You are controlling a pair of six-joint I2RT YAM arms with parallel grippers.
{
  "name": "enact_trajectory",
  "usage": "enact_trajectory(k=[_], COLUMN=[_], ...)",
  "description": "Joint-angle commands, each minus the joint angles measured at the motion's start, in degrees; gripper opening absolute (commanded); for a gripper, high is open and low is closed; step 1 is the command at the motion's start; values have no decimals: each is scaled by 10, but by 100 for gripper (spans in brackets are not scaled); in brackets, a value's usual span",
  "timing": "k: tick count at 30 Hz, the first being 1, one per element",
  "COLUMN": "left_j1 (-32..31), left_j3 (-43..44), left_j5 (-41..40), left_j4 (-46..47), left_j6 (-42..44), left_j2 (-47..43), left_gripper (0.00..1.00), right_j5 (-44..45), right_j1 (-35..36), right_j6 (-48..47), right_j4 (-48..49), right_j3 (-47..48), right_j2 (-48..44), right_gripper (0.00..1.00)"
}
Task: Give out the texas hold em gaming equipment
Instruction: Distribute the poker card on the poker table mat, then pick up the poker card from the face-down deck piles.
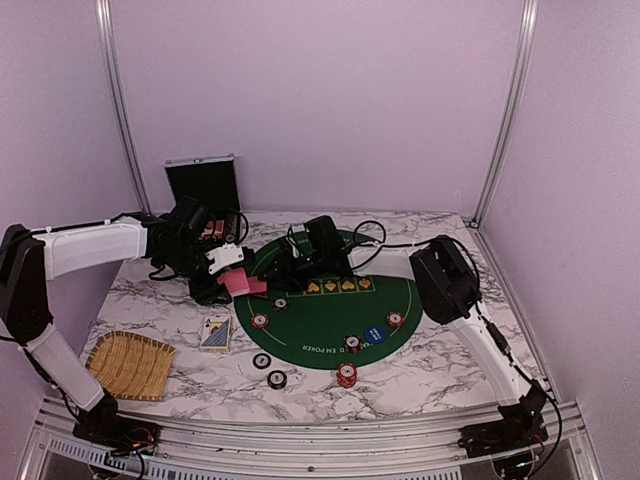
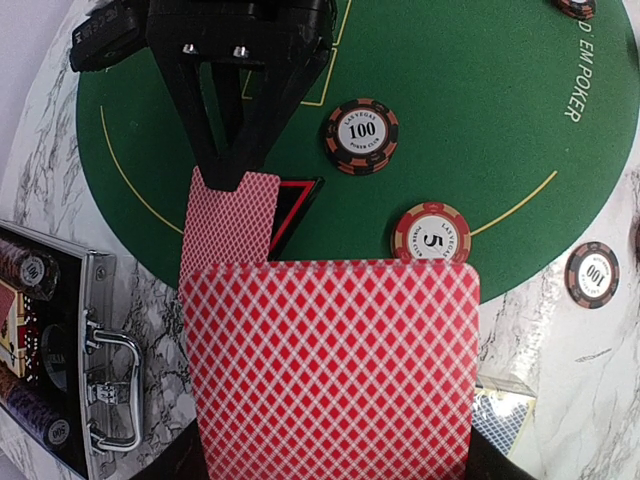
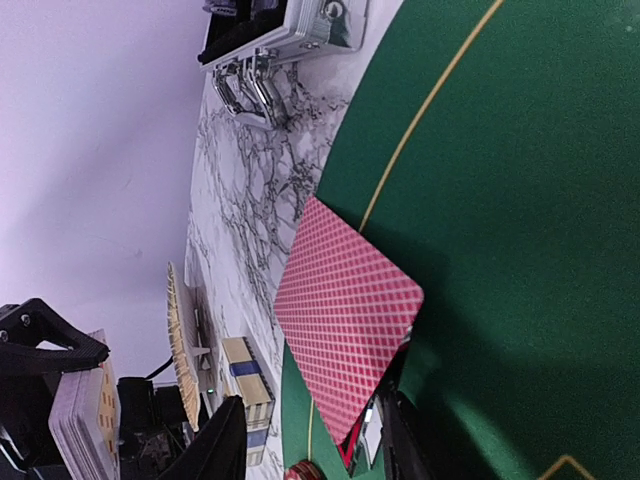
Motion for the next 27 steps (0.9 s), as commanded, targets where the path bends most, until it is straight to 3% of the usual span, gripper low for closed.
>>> enact_trajectory(k=[1,10,14,19,27], left_j1=[2,0,-2,-10,-18], left_j3=[7,13,23,35,59], left_j5=[16,17,18,12,11], left_j4=[0,-2,-2,-2,-2], left_j6=[-5,-9,-13,-16,-18], left_j2=[-18,-17,-10,3,24], left_gripper=[9,9,9,9,8], right_j5=[38,63,47,-8,-41], right_j1=[-16,-37,-34,-20,12], right_j6=[-51,-104,-87,-19,36], right_j4=[-61,-107,-48,80,163], right_j3=[-13,-41,-115,-225,-256], right_j2=[-45,-108,-163,-215,-225], right_gripper=[47,59,69,74,77])
